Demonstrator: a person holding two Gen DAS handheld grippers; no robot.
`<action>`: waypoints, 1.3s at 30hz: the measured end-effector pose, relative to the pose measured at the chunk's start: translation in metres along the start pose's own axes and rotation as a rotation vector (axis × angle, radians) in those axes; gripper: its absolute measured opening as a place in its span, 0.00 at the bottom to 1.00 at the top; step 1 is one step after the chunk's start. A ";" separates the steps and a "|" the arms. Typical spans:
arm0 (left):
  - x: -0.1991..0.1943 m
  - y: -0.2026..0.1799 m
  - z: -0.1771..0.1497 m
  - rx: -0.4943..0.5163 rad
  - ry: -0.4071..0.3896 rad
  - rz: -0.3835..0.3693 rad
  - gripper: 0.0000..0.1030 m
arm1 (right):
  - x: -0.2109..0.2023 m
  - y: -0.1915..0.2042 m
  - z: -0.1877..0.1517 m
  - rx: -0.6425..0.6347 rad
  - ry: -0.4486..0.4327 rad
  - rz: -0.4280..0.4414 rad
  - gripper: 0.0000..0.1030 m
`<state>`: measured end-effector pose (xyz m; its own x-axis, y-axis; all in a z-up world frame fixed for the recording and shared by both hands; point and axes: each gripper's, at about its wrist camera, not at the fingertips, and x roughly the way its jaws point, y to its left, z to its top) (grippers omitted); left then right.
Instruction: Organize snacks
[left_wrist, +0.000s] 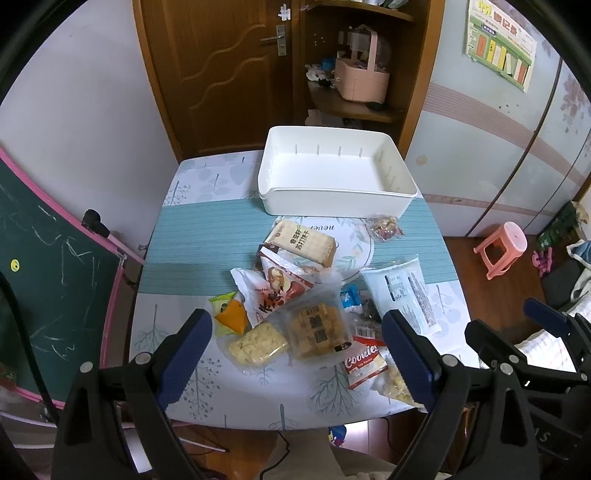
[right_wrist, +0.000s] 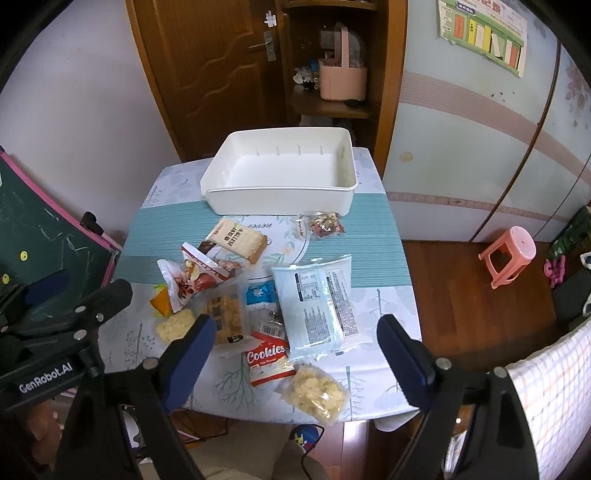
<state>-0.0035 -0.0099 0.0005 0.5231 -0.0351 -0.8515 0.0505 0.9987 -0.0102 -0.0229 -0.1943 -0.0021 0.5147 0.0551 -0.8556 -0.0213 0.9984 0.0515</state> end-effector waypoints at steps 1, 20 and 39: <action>0.000 0.000 0.000 0.001 0.000 0.001 0.90 | 0.000 0.000 0.000 0.000 0.000 0.001 0.87; -0.001 -0.002 -0.001 0.001 -0.001 0.000 0.90 | -0.004 0.002 -0.002 0.012 0.000 0.033 0.86; -0.003 0.004 -0.002 -0.001 -0.011 -0.028 0.90 | -0.003 0.004 -0.004 -0.014 -0.004 0.038 0.82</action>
<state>-0.0066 -0.0053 0.0013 0.5306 -0.0639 -0.8452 0.0648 0.9973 -0.0347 -0.0283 -0.1902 -0.0018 0.5168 0.0931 -0.8510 -0.0532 0.9956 0.0766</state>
